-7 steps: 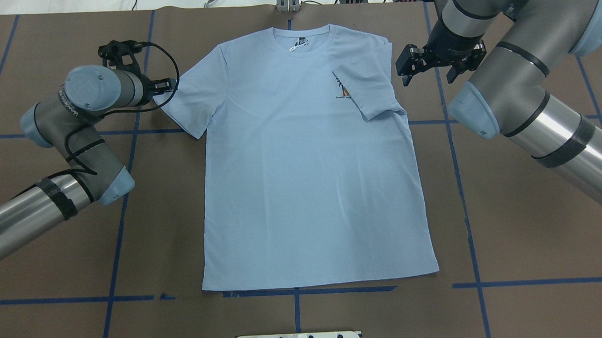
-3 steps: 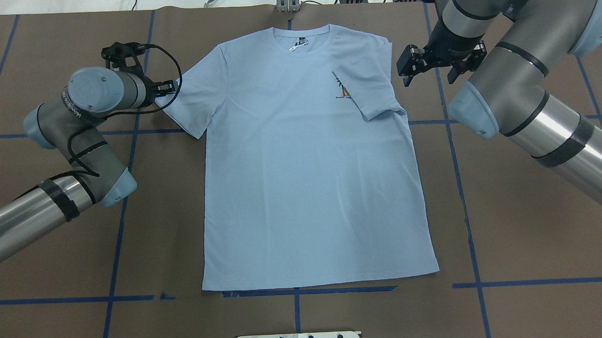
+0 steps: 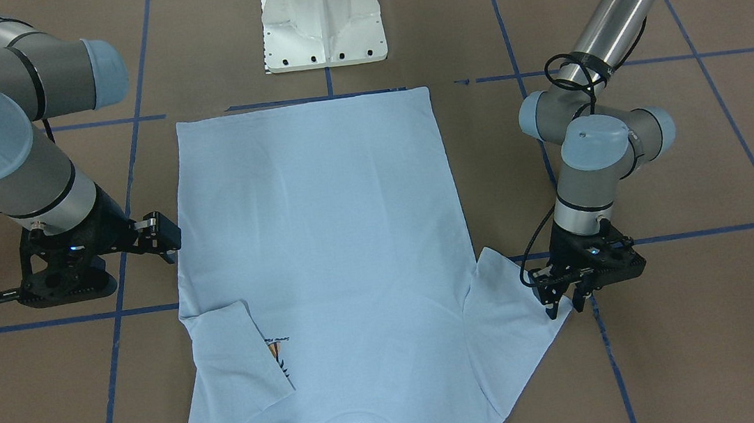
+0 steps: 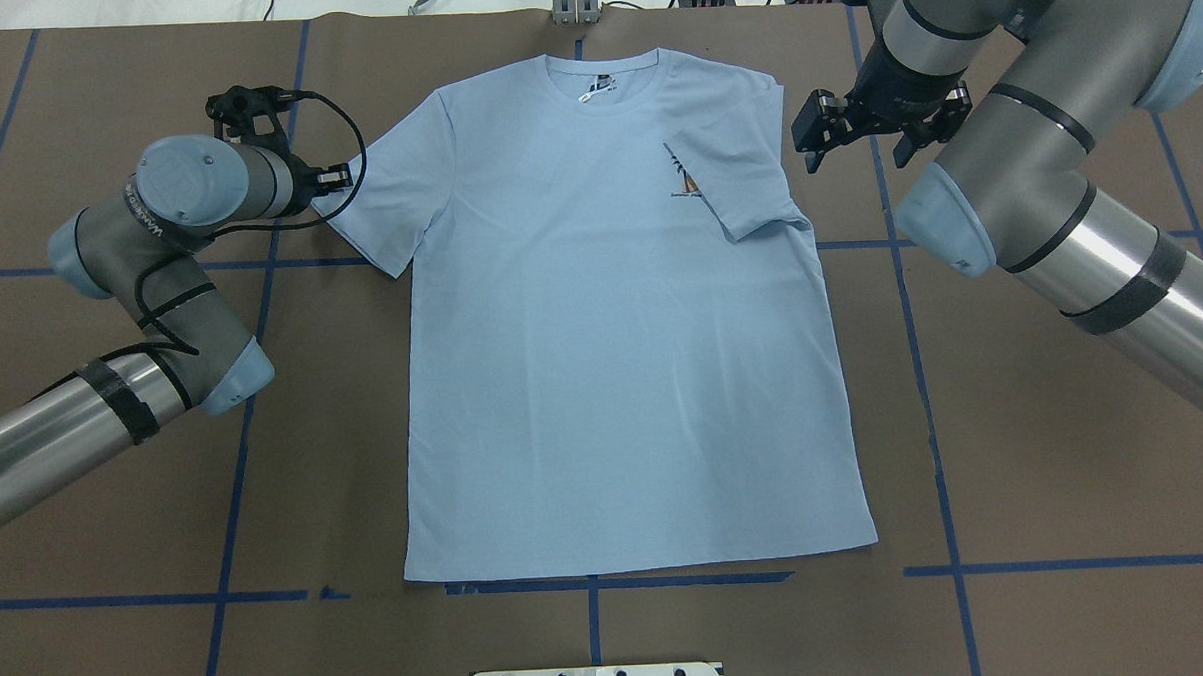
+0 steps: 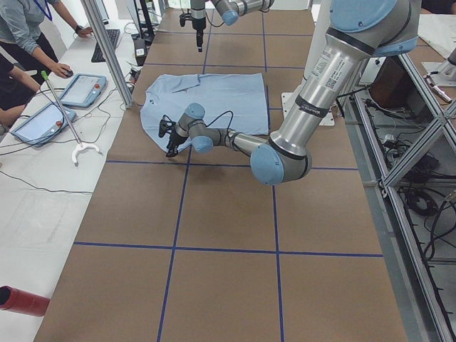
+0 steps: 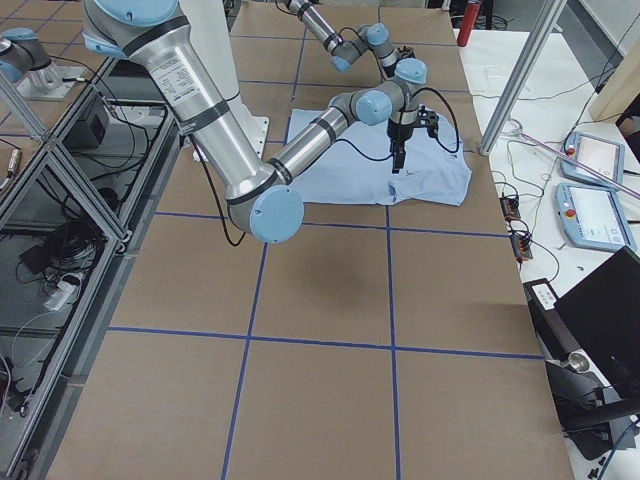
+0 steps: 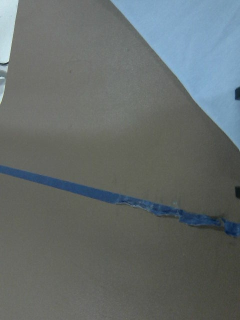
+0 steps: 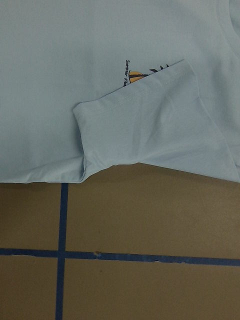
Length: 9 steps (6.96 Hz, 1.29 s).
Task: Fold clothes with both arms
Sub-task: 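Release the sleeve and lift the right gripper while the left arm approaches the shirt, then fold the sleeve nearest the left gripper inward across the shirt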
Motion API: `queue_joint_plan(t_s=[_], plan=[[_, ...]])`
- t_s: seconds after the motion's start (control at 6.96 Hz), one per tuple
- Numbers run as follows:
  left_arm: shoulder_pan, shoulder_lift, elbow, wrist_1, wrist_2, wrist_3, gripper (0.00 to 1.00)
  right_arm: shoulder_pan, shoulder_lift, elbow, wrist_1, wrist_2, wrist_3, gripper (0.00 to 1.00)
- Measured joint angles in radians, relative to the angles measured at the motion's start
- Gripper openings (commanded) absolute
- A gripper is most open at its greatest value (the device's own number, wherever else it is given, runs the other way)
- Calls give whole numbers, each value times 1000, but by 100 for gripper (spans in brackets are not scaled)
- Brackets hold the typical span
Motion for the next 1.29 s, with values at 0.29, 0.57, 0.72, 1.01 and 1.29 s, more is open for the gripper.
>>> queue_joint_plan(t_s=[0.29,0.57,0.72,1.01,1.29], plan=[[-1,-1,-15,7,-4,4,0,0,-1,-7,1,-1,-1,100],[0,-2,-53,25,-26,4,0,0,-1,-33,40,-1,0,100],[2,-9,-85,64,-39,1,0,2,-1,-48,63,-1,1,100],[22,-101,-114,202,-46,-29,0,4,0,-55,78,0,3,100],[63,-319,30,287,-44,-115,0,7,1,-53,80,0,5,100]])
